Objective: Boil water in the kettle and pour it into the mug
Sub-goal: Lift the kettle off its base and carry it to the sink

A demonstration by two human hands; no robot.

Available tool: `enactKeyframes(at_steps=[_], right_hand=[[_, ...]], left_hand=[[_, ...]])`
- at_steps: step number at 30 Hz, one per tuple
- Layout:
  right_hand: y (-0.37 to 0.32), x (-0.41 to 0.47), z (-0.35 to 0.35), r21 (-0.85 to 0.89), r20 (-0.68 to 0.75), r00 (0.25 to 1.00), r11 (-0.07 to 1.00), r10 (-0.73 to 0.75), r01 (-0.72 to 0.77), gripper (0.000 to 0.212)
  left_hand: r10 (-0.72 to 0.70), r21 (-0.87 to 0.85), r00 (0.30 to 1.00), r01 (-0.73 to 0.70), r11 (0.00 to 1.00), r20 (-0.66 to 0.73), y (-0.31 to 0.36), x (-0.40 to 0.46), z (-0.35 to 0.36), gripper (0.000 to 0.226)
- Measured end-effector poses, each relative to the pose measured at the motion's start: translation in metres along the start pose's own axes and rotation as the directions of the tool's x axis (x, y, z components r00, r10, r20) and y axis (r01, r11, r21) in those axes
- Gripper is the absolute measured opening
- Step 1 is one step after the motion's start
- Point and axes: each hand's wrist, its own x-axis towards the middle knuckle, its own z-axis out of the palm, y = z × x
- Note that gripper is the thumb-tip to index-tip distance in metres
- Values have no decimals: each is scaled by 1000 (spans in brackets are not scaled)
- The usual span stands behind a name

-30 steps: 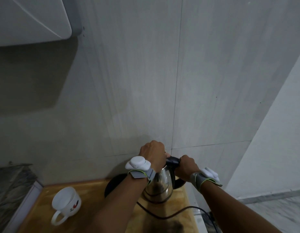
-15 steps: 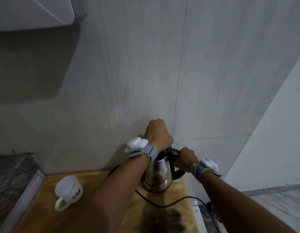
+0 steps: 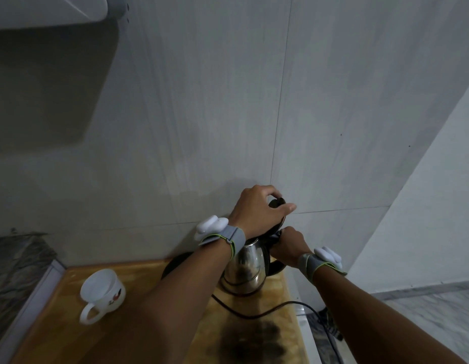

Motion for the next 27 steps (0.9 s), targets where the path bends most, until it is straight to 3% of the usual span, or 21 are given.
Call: enactKeyframes(at_steps=[10,15,18,22,27], right_hand=[[13,-1,6,123,-59,994,988,-91,97,5],[16,-4,9,131,-123,983,979,-139,155,22],[15,-6,14,149,-136,979,974,-149,169,24],[15,-10,17,203,-152,978,964,-140,170,6],[11,-18,8,247,-201,971,953,-125,174,15]], left_hand=[[32,-18,998,-31,999,53,-5,0,7,50],[-59,-18,998,60,998,28,-14,-1,5,62],[-103,1,995,103,995,6,-22,-4,0,59],[-159,4,987,159,987,-35,-32,-9,-14,50],[-215,33,971,219,975,-106,-46,-16,-35,40]])
